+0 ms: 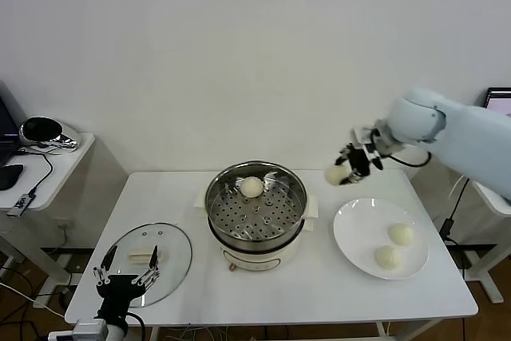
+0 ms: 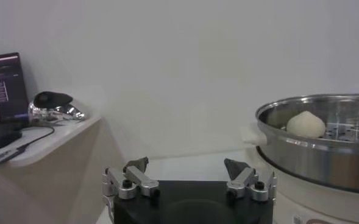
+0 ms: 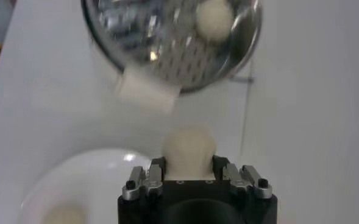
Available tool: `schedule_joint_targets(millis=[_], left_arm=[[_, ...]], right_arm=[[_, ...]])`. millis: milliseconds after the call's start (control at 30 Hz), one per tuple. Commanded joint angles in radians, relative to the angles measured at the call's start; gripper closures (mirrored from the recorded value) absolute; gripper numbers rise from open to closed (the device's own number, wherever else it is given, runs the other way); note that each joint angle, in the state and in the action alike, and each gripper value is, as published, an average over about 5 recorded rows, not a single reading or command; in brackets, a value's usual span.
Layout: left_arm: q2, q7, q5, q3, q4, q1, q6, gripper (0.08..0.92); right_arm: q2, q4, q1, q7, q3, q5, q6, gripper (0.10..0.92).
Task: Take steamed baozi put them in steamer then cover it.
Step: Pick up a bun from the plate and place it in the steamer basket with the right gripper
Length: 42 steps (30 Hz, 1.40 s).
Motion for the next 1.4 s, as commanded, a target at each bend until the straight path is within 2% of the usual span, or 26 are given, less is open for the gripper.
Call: schedule_joint_targets(millis=[33, 433, 767, 1133, 1233, 1400], left_arm=[[-0.002, -0.001, 0.002, -0.002, 0.001, -0.002, 0.000, 0.177], [-0.017, -0.001, 0.009, -0.002, 0.004, -0.016, -0.001, 0.177], [-0.021, -0.003, 0.009, -0.005, -0.007, -0.015, -0.003, 0.177], [-0.027, -0.003, 0.011, 0.001, -0.014, -0.014, -0.003, 0.177], [-0.030, -0.003, 0.014, 0.005, -0.015, -0.014, -0.003, 0.177], [-0.031, -0.003, 0.014, 0.004, -0.016, -0.010, -0.003, 0.177]], right_arm=[[0.198, 0.029, 0.116, 0.067, -0.107, 0.186, -0.115, 0.527], [0.531, -0.182, -0.108, 0.169, -0.060, 0.233, -0.231, 0.527], [0.641, -0.322, -0.228, 0.219, -0.048, 0.216, -0.272, 0.524], [0.684, -0.396, -0.300, 0.264, -0.024, 0.203, -0.308, 0.520], [0.678, -0.397, -0.302, 0.267, -0.015, 0.197, -0.313, 0.480], [0.597, -0.327, -0.215, 0.177, -0.009, 0.189, -0.305, 0.339]])
